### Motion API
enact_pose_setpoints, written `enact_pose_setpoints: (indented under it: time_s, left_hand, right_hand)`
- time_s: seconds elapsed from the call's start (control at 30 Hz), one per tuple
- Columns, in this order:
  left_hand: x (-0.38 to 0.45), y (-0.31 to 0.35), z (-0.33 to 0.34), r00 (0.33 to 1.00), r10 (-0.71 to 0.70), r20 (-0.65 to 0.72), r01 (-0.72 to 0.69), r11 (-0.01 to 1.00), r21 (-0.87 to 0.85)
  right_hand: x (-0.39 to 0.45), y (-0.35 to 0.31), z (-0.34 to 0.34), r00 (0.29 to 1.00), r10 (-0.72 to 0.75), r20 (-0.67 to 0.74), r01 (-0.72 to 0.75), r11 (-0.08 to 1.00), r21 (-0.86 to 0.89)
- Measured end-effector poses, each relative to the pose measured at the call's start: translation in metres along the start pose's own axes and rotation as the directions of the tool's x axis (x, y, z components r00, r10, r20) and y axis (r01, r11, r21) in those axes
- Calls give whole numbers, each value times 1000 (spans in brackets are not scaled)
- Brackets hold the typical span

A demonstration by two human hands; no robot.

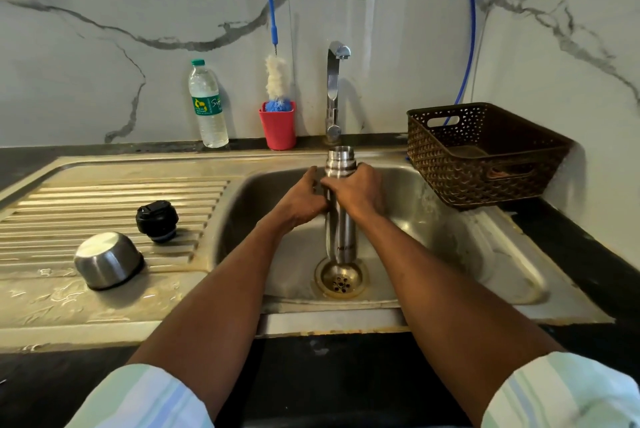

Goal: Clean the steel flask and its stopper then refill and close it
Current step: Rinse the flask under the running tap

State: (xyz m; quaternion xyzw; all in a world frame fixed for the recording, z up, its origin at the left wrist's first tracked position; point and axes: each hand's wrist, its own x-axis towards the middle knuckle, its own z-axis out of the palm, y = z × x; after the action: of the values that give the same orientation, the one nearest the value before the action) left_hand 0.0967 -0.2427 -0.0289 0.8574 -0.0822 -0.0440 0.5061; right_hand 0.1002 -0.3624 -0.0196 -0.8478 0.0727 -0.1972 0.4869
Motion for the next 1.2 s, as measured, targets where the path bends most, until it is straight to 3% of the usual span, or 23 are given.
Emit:
enact_pose_setpoints:
  time_s: [0.13,0.27,0.4,0.6,0.7,0.8,0.87,1.0,1.1,1.2]
  left_hand:
    - [4,-4,-3,1000,0,3,0,999,-36]
    - [3,-3,-1,1000,-25,6,25,1000,-7]
    - [8,-8,-2,998,-66,22,66,997,31]
    - [3,-10,-8,965,-220,140,179,949,258]
    - [0,-15,-16,944,-300,139,273,944,184]
    - [-1,-15,-26,943,-328,49,327,945,23]
    - [1,-15,-32,939,-340,-42,335,937,-100]
    - [2,-12,-41,922,-333,-196,239,891,-386]
    - [4,-8,-40,887,-329,-323,134,854,-502]
    - [7,-8,-37,851,-262,-454,30,889,-457]
  right_hand:
    - [3,-5,2,993,-69,-94,75,995,62]
    - [4,2,0,997,74,-35,-73,997,40]
    - [9,-2,-12,978,167,-127,-131,959,252]
    - [15,11,-24,883,469,-28,-389,764,514]
    - [20,17,-25,832,553,33,-468,669,578]
    - [24,19,-25,751,639,163,-575,513,638]
    - [26,19,-25,698,660,277,-655,433,619]
    - [20,16,-25,589,665,460,-803,414,430]
    - [16,15,-22,540,650,536,-841,447,305]
    - [12,12,-21,557,634,537,-809,561,176]
